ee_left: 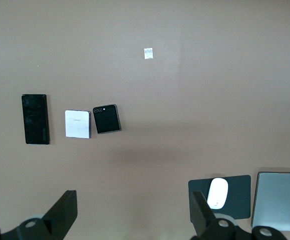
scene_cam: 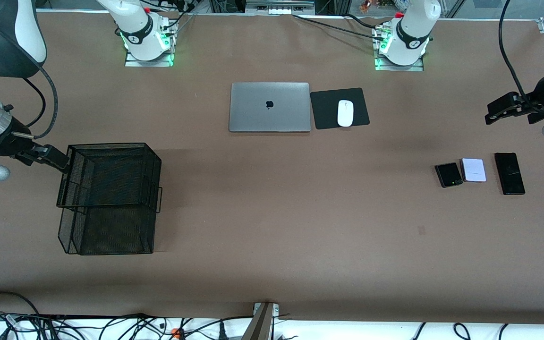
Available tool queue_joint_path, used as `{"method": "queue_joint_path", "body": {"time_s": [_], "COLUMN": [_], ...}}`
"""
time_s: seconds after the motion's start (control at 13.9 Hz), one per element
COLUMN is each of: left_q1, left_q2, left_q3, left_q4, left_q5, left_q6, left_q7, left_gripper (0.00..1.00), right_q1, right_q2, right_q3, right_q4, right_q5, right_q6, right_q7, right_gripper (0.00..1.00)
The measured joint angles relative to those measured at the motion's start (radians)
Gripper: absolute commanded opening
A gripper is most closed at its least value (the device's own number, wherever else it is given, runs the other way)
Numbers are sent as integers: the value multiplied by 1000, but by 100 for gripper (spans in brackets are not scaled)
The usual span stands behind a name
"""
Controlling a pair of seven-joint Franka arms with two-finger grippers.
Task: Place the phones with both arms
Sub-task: 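Move the left gripper toward the small black flip phone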
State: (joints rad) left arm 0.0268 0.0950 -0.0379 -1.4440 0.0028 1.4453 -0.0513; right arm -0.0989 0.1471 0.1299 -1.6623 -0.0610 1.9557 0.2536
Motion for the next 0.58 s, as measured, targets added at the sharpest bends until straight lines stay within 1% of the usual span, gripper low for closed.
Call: {"method": "queue_joint_path", "body": {"time_s": [0.58], "left_q1": [0], "left_q2": [1], "left_q3": [6], "left_q4": [-3], "left_q5": [0], "left_q6": [-11], "left_q7": [2], "left_gripper": [100], "right_q1": [1], "right_q2": [0], "right_q3": [1], "right_q4": [0], "right_q5": [0], "right_q6": [-3], "right_q7": [0], "right_gripper": [100]}}
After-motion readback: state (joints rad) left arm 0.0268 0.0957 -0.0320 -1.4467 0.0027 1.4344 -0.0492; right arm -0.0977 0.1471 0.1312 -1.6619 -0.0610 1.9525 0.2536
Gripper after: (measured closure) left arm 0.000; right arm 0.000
